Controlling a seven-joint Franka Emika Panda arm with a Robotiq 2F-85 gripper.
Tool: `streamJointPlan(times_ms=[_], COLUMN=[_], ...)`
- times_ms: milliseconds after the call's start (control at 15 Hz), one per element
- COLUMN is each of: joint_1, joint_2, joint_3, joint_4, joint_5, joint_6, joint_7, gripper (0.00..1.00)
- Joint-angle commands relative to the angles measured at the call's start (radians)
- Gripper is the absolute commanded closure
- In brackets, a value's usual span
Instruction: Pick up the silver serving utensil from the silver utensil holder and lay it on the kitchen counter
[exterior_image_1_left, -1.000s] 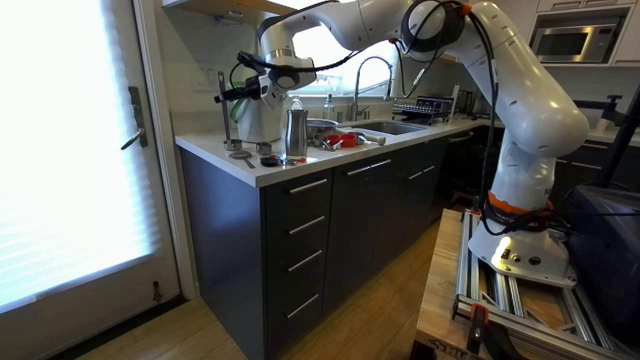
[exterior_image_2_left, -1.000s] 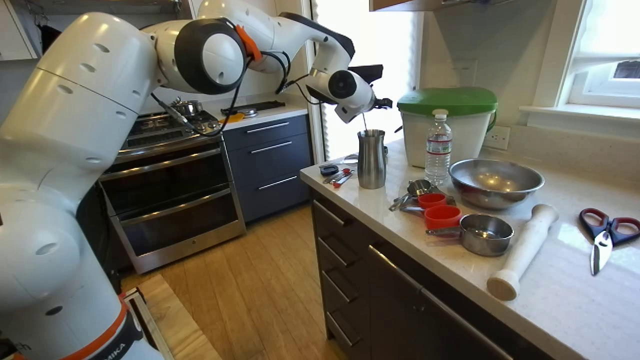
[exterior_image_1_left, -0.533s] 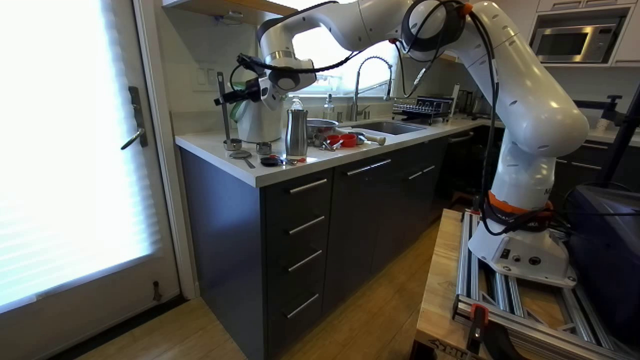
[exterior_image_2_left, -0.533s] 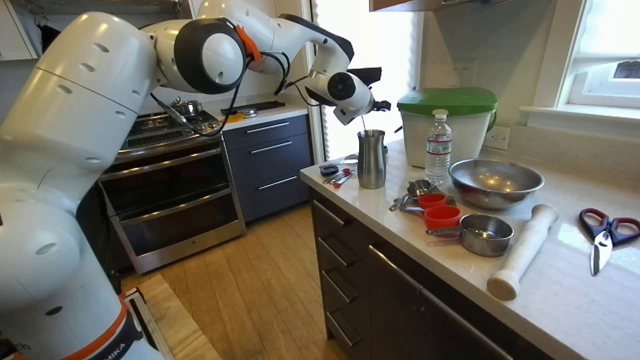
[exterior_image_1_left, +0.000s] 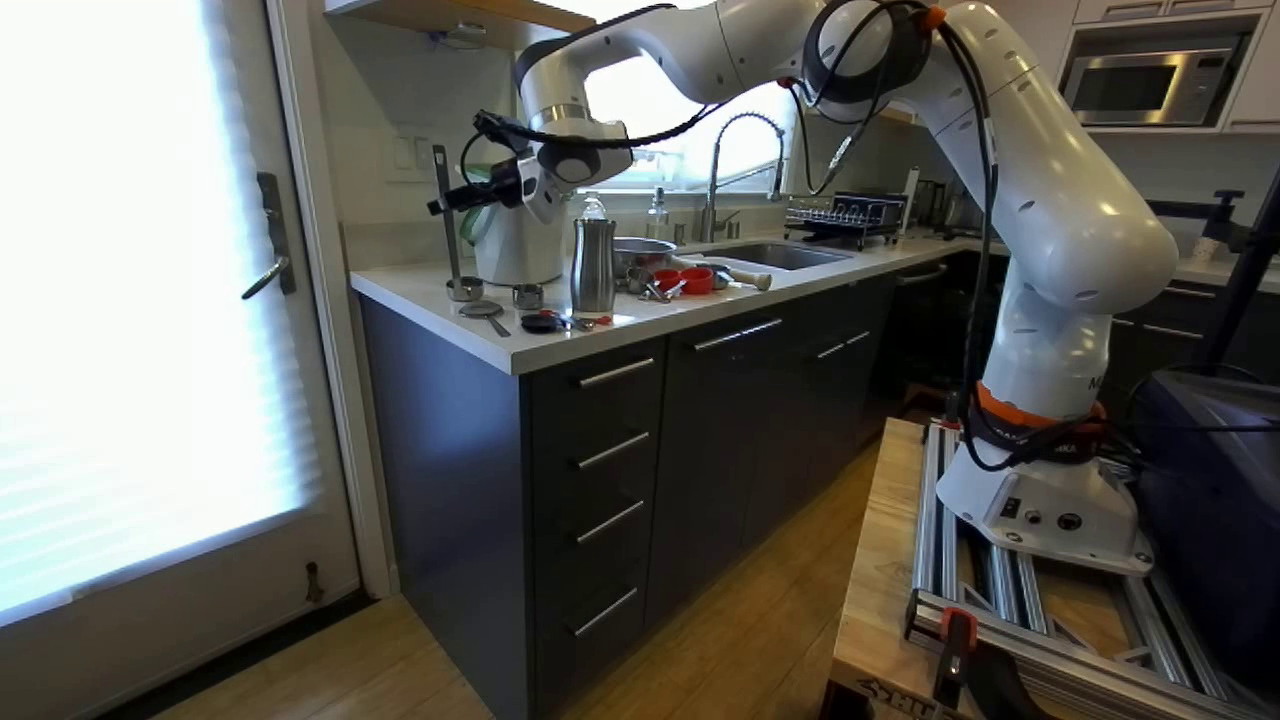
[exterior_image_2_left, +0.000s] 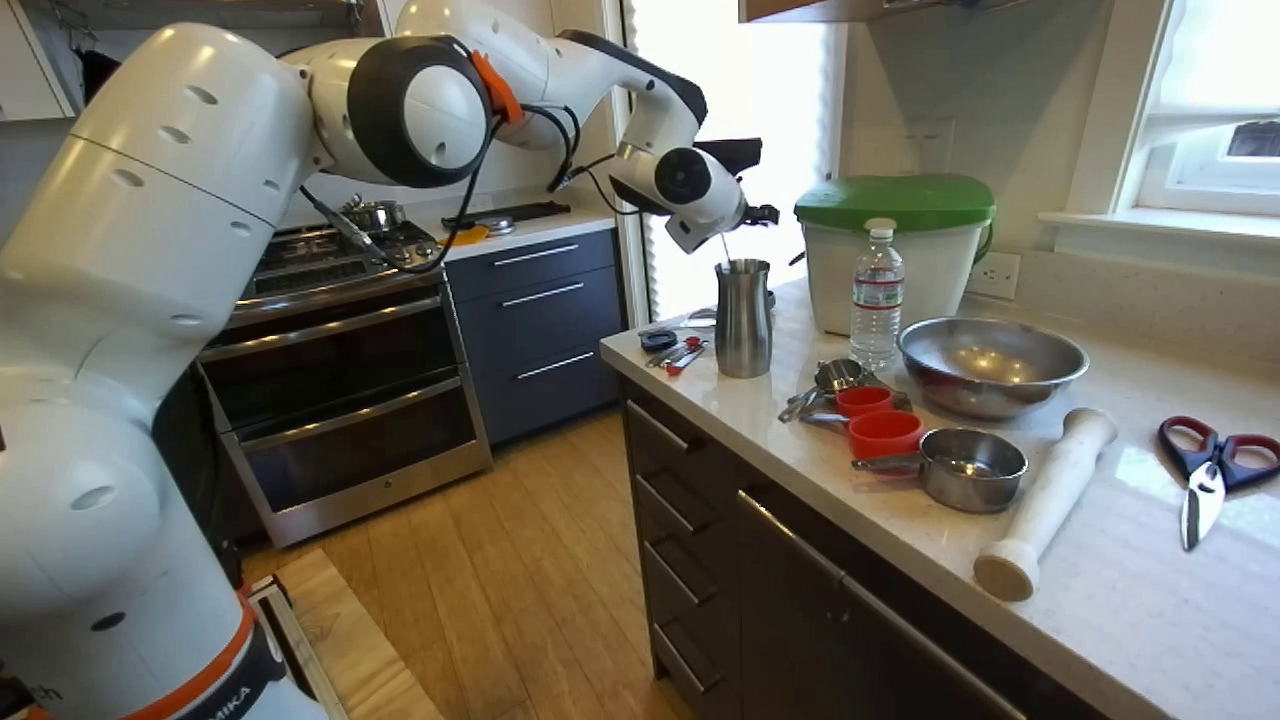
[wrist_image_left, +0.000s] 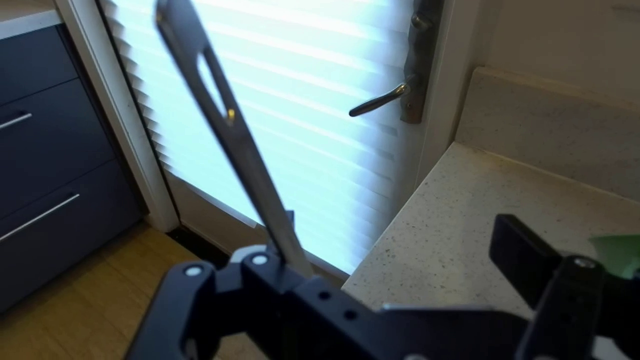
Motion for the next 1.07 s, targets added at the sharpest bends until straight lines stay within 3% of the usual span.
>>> streamJointPlan(times_ms=[0, 533, 600, 733, 1000], joint_1=[-0.011, -0.018, -0.018, -0.019, -0.02], joint_2=[-0.03, -0.039, -0.04, -0.042, -0.05], joint_3=[0.005, 0.003, 0.002, 0.001, -0.004], joint_4=[-0.049, -0.062, -0.064, -0.067, -0.08], joint_5=[0.009, 0.006, 0.006, 0.005, 0.003], joint_6=[-0.039, -0.086, -0.089, -0.093, -0.103], joint_7=[0.002, 0.0, 0.0, 0.0, 0.002], gripper=[0.0, 0.0, 0.06, 0.34, 0.65])
